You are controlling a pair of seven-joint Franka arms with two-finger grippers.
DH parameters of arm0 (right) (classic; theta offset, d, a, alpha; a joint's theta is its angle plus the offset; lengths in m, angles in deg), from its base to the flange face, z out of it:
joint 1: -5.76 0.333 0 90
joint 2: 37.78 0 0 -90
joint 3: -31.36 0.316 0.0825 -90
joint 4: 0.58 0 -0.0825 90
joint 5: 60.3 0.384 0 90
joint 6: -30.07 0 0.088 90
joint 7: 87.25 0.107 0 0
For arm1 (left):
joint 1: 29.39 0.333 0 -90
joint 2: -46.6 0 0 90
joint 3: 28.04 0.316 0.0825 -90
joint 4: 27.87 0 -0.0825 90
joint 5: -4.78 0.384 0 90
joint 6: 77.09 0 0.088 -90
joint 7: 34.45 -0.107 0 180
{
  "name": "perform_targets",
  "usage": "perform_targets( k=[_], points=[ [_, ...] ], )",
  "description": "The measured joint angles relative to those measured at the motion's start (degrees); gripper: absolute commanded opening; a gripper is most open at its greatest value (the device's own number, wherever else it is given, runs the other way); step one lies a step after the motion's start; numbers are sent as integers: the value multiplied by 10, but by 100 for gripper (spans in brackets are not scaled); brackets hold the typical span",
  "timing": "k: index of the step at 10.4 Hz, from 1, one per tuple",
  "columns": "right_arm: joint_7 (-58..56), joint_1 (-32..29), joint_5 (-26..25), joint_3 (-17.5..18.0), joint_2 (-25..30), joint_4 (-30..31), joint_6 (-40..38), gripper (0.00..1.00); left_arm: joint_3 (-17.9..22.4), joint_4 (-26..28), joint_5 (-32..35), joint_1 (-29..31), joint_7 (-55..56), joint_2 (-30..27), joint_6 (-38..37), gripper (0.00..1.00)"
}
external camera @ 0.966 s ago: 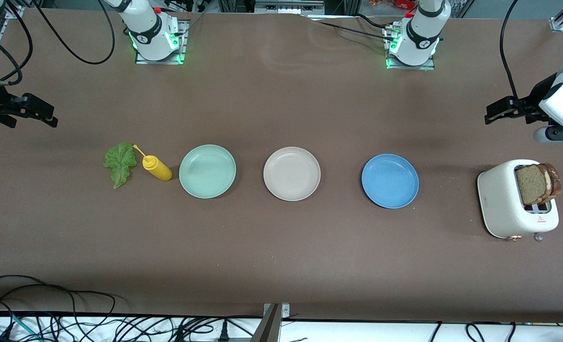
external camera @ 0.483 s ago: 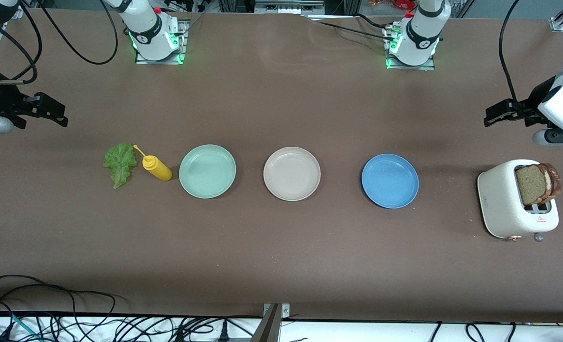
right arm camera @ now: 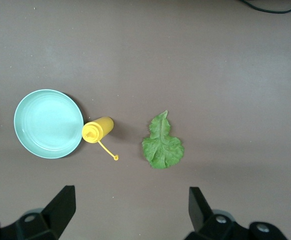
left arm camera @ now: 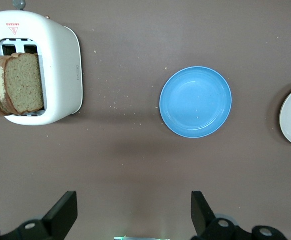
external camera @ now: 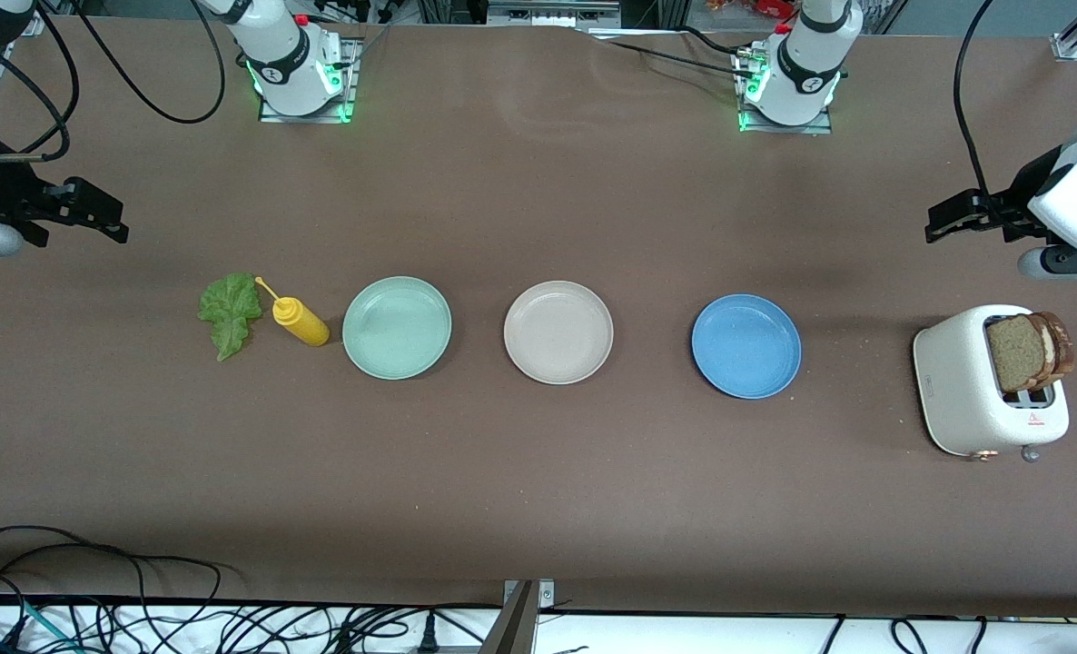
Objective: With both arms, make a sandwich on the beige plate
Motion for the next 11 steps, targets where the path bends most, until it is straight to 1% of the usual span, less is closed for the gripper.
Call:
perform_targets(
  k=[11],
  points=[
    [0, -5, 0, -2, -2, 0, 9, 100, 1, 0, 0, 1, 0, 1, 9, 100]
  ],
)
